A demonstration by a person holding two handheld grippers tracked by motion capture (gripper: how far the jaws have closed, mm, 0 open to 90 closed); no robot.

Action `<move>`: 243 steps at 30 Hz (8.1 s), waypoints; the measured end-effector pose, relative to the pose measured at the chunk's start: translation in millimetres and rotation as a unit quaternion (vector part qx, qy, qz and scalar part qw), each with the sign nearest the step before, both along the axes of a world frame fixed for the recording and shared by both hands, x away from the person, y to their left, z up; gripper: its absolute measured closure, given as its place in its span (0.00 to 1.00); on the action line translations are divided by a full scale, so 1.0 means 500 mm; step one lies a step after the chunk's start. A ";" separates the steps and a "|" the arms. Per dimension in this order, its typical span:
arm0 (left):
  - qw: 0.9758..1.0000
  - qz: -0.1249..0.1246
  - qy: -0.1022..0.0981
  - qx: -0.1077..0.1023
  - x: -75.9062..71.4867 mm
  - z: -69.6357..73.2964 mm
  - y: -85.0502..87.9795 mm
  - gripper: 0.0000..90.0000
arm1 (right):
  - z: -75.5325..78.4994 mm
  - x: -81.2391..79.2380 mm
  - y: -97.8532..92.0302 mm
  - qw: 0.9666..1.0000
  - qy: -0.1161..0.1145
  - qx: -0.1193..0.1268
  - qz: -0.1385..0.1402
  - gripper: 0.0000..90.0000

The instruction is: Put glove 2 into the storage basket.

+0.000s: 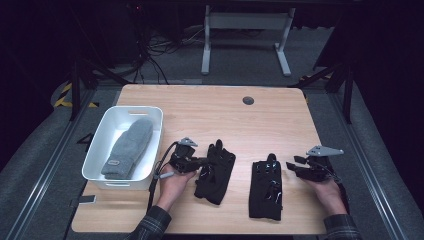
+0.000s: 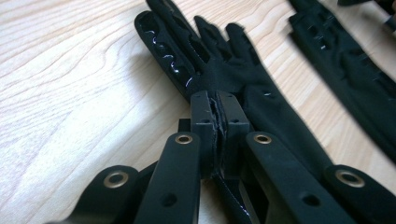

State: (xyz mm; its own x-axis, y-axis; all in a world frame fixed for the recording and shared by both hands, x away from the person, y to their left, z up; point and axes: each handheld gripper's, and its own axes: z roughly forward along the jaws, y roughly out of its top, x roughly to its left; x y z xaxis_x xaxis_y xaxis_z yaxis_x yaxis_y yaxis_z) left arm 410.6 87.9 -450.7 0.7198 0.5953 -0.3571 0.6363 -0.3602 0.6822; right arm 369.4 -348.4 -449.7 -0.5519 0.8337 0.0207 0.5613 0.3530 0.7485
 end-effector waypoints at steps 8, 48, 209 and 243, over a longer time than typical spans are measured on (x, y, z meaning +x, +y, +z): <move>1.000 -0.006 0.009 -0.025 -0.005 0.011 0.002 0.97 | 0.006 -0.044 0.025 0.995 0.036 0.012 0.090 1.00; 0.997 -0.048 0.017 -0.063 -0.013 0.040 -0.033 0.97 | -0.012 -0.046 0.139 0.975 0.072 0.001 0.210 1.00; 0.967 -0.189 -0.082 0.147 0.004 -0.002 -0.134 0.60 | -0.037 0.074 0.080 1.000 -0.009 -0.027 -0.013 0.18; 0.986 -0.123 -0.041 0.102 0.010 0.158 -0.062 0.74 | -0.037 0.074 0.080 1.000 -0.009 -0.027 -0.014 0.18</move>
